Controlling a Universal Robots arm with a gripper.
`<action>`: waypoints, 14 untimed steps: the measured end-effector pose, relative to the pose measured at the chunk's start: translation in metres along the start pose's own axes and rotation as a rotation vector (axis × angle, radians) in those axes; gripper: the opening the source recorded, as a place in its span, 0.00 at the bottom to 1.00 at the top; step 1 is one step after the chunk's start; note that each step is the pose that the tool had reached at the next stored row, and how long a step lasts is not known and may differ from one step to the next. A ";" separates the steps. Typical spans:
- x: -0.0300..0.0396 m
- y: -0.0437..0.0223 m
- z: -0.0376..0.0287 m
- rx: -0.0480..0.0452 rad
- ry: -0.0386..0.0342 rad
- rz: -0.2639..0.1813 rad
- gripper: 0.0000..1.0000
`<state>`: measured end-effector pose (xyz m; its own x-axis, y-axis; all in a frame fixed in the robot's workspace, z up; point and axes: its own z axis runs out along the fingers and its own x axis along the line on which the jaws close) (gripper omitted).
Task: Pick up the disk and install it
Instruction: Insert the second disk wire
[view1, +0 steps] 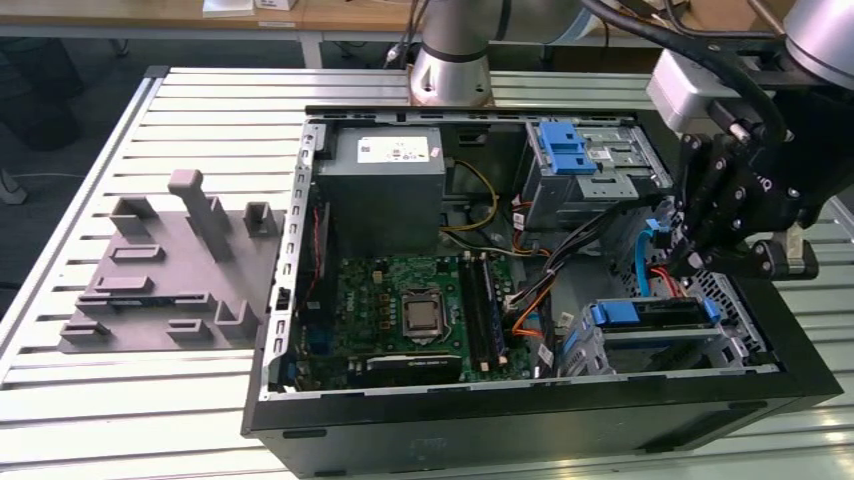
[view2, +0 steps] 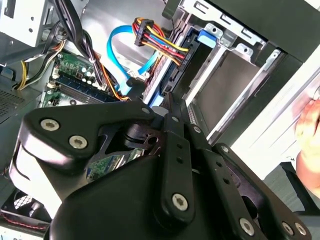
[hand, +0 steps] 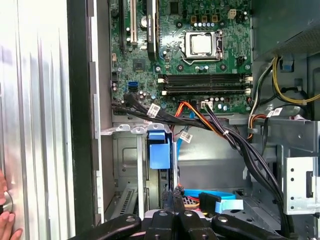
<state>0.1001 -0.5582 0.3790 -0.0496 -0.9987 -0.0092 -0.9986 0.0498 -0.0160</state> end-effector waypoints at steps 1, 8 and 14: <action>0.0000 0.0009 -0.0008 0.0004 0.0001 0.000 0.11; -0.0002 0.0068 -0.0088 0.0041 -0.0001 0.000 0.11; -0.0101 0.0091 -0.0099 0.0069 0.0035 0.000 0.11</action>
<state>0.0913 -0.5477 0.3888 -0.0495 -0.9988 -0.0057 -0.9985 0.0496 -0.0229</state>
